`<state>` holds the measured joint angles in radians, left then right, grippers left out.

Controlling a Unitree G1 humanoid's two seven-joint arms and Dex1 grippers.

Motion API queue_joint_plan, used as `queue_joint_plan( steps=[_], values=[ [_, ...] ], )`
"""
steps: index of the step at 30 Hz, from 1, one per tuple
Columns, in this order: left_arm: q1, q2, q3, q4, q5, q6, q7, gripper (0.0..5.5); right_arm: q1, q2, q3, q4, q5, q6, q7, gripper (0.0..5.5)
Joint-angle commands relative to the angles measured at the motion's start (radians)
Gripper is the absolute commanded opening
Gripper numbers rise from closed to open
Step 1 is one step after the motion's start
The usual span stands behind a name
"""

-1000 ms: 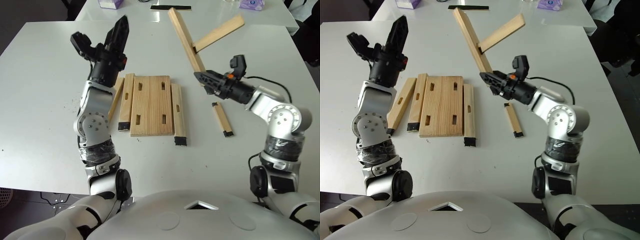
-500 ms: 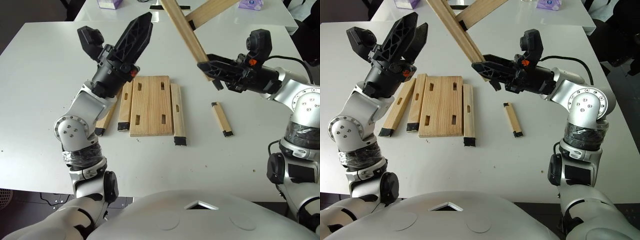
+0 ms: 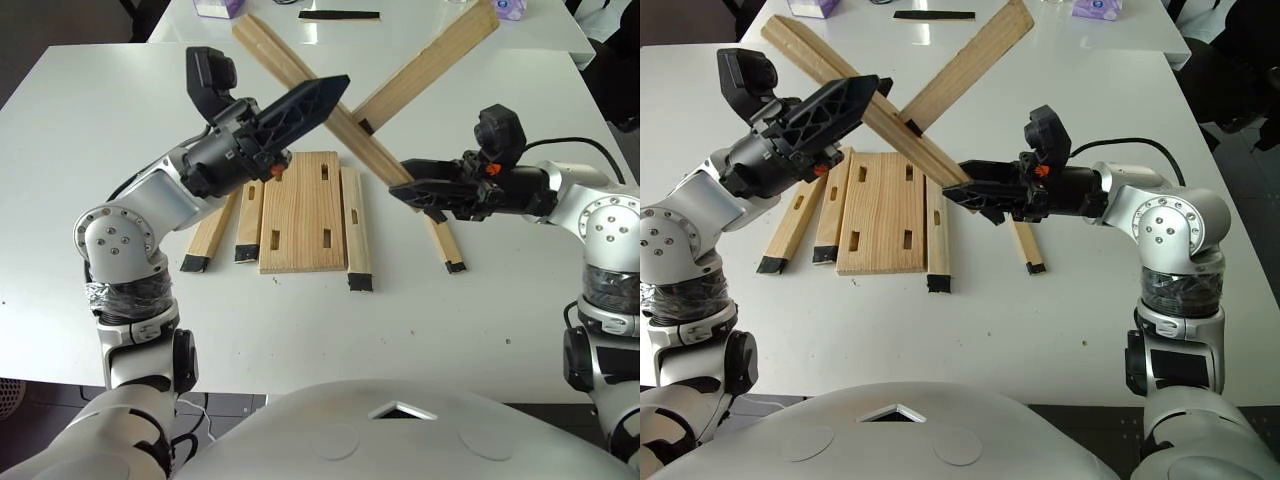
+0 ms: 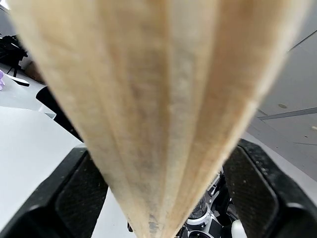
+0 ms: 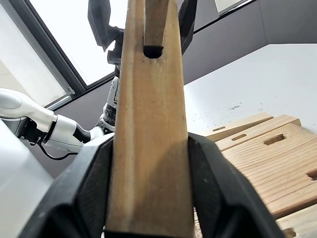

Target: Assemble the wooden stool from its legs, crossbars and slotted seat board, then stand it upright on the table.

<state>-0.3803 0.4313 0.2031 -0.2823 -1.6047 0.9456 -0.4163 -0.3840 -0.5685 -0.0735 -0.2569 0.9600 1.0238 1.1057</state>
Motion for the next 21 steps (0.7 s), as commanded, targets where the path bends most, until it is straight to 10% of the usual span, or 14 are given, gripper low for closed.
queue_joint_plan(
  steps=[1, 6, 17, 21],
  values=[
    [-0.018, 0.029, -0.008, 0.003, 0.024, 0.011, -0.032, 3.04, 0.005, -0.022, 0.008, -0.010, -0.004, -0.019, 0.002, 2.07],
    [-0.004, 0.032, -0.014, -0.006, 0.028, 0.011, -0.056, 2.17, 0.008, -0.021, 0.013, -0.013, 0.000, -0.028, -0.004, 2.07],
    [0.013, 0.024, 0.003, 0.009, 0.150, -0.063, -0.099, 2.14, -0.001, -0.001, 0.027, 0.021, -0.039, -0.067, -0.048, 2.07],
    [0.016, 0.025, 0.021, 0.018, 0.223, -0.110, -0.115, 2.12, 0.004, 0.009, 0.019, 0.059, -0.075, -0.127, -0.060, 2.87]
  ],
)
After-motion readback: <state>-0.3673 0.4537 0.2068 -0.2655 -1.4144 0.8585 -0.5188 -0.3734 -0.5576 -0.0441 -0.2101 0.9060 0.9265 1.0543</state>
